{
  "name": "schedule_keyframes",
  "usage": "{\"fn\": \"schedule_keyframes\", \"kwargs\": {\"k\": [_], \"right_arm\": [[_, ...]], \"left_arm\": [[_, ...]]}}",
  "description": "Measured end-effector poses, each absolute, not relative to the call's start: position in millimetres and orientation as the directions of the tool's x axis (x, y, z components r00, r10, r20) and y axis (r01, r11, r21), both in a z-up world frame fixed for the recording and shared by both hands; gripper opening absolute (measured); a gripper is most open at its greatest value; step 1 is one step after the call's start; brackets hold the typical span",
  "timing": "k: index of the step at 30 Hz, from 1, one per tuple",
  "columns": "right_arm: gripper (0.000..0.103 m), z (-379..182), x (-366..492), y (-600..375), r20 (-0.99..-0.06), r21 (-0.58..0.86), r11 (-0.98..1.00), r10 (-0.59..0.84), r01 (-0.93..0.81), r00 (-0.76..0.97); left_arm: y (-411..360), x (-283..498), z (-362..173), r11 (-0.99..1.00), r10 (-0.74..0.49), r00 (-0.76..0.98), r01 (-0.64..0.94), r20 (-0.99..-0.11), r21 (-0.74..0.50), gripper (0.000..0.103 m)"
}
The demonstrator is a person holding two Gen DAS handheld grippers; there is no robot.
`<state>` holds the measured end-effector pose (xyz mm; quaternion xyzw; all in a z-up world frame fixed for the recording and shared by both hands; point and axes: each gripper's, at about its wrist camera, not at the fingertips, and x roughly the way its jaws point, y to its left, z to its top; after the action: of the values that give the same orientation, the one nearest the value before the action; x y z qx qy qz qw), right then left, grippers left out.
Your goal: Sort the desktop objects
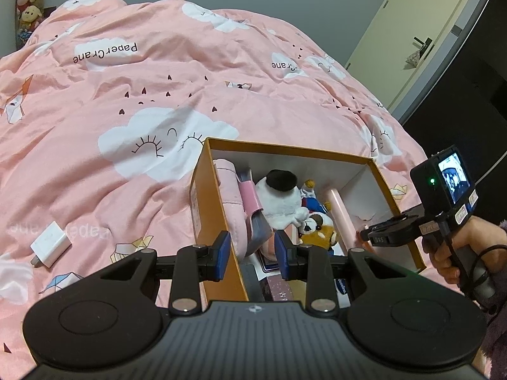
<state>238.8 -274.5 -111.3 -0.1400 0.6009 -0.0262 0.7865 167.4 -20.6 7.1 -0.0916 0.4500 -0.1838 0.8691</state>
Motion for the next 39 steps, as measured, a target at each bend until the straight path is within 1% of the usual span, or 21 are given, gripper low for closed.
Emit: {"fn": "schedule_keyframes", "kwargs": {"k": [4, 5, 7, 10, 14, 15, 18, 21, 25, 28, 30, 32, 34, 35, 36, 39], "right_arm": [[0.011, -114, 240, -277, -0.943, -0.229, 0.966, -0.19, -0.12, 0.275], [0.014, -114, 240, -277, -0.945, -0.221, 0.968, -0.181, -0.121, 0.273], [0.014, -111, 239, -276, -0.946, -0.211, 0.97, -0.172, -0.123, 0.274], [0.014, -100, 234, -272, -0.938, -0.209, 0.968, -0.157, -0.142, 0.309], [0.015, -76, 226, -263, -0.921, -0.16, 0.977, -0.096, -0.142, 0.376], [0.015, -60, 220, -253, -0.904, -0.119, 0.981, -0.044, -0.153, 0.425], [0.015, -45, 215, -235, -0.884, -0.086, 0.982, 0.004, -0.171, 0.468], [0.015, -24, 209, -208, -0.844, -0.017, 0.974, 0.106, -0.224, 0.526], [0.016, -2, 210, -159, -0.796, 0.08, 0.946, 0.25, -0.313, 0.552], [0.019, 4, 216, -120, -0.766, 0.136, 0.91, 0.347, -0.391, 0.541], [0.02, 2, 219, -95, -0.755, 0.165, 0.893, 0.387, -0.418, 0.53], [0.028, -7, 225, -69, -0.751, 0.218, 0.875, 0.433, -0.433, 0.498], [0.033, -18, 229, -46, -0.75, 0.27, 0.861, 0.469, -0.431, 0.467], [0.033, -26, 232, -37, -0.748, 0.291, 0.858, 0.48, -0.423, 0.458], [0.033, -33, 234, -28, -0.748, 0.31, 0.856, 0.487, -0.413, 0.45], [0.035, -58, 244, -1, -0.758, 0.395, 0.853, 0.512, -0.341, 0.403]], "left_arm": [[-17, 166, 9, 0.919, -0.394, 0.537, 0.233, -0.746, -0.318, 0.034], [-13, 166, 11, 0.922, -0.387, 0.543, 0.224, -0.745, -0.316, 0.034], [-4, 165, 14, 0.928, -0.373, 0.555, 0.206, -0.744, -0.311, 0.034], [16, 163, 18, 0.936, -0.349, 0.575, 0.17, -0.74, -0.309, 0.034], [45, 162, 24, 0.949, -0.298, 0.6, 0.105, -0.742, -0.297, 0.034], [52, 161, 26, 0.953, -0.282, 0.606, 0.085, -0.744, -0.291, 0.034], [73, 159, 29, 0.964, -0.231, 0.622, 0.039, -0.748, -0.265, 0.034], [92, 156, 32, 0.972, -0.187, 0.632, 0.005, -0.752, -0.237, 0.034], [115, 152, 34, 0.982, -0.125, 0.643, -0.031, -0.755, -0.189, 0.034], [138, 152, 33, 0.982, -0.07, 0.638, -0.09, -0.767, -0.164, 0.036], [155, 153, 30, 0.98, -0.039, 0.634, -0.128, -0.772, -0.155, 0.037], [172, 154, 25, 0.976, -0.005, 0.626, -0.165, -0.78, -0.139, 0.037], [188, 156, 19, 0.974, 0.024, 0.613, -0.191, -0.789, -0.119, 0.04], [195, 157, 15, 0.972, 0.037, 0.607, -0.205, -0.794, -0.111, 0.042], [203, 158, 11, 0.971, 0.048, 0.603, -0.216, -0.796, -0.105, 0.047], [227, 163, -5, 0.959, 0.076, 0.577, -0.266, -0.813, -0.099, 0.048]]}}
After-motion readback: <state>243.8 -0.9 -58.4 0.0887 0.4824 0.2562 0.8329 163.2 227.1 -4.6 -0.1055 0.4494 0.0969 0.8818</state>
